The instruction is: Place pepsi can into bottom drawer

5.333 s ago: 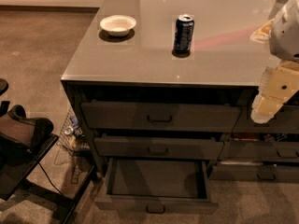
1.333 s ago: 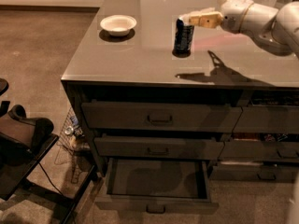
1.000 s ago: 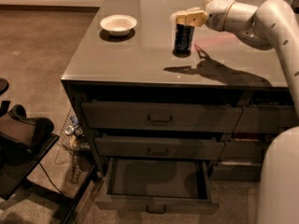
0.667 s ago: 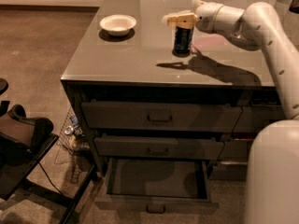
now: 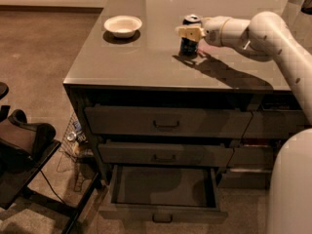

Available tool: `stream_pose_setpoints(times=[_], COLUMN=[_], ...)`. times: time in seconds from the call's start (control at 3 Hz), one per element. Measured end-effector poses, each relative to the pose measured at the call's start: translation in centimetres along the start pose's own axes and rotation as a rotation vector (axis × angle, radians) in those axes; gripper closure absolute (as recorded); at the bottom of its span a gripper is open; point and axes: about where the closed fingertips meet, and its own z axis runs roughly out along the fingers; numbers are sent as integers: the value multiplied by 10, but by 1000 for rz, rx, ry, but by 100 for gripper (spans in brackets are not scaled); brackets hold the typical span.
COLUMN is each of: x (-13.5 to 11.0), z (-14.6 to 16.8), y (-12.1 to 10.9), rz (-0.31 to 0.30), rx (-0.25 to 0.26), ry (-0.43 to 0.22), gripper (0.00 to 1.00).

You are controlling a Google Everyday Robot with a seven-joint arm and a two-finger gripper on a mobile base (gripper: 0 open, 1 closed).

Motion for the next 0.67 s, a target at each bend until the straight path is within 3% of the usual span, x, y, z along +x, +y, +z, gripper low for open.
stream_pose_setpoints(times=[0.33,0.67], x=[11,12], z=[8,11], y=[7,10], rz=[9,10], rx=[-12,-17], ry=[14,16], gripper=[70,93])
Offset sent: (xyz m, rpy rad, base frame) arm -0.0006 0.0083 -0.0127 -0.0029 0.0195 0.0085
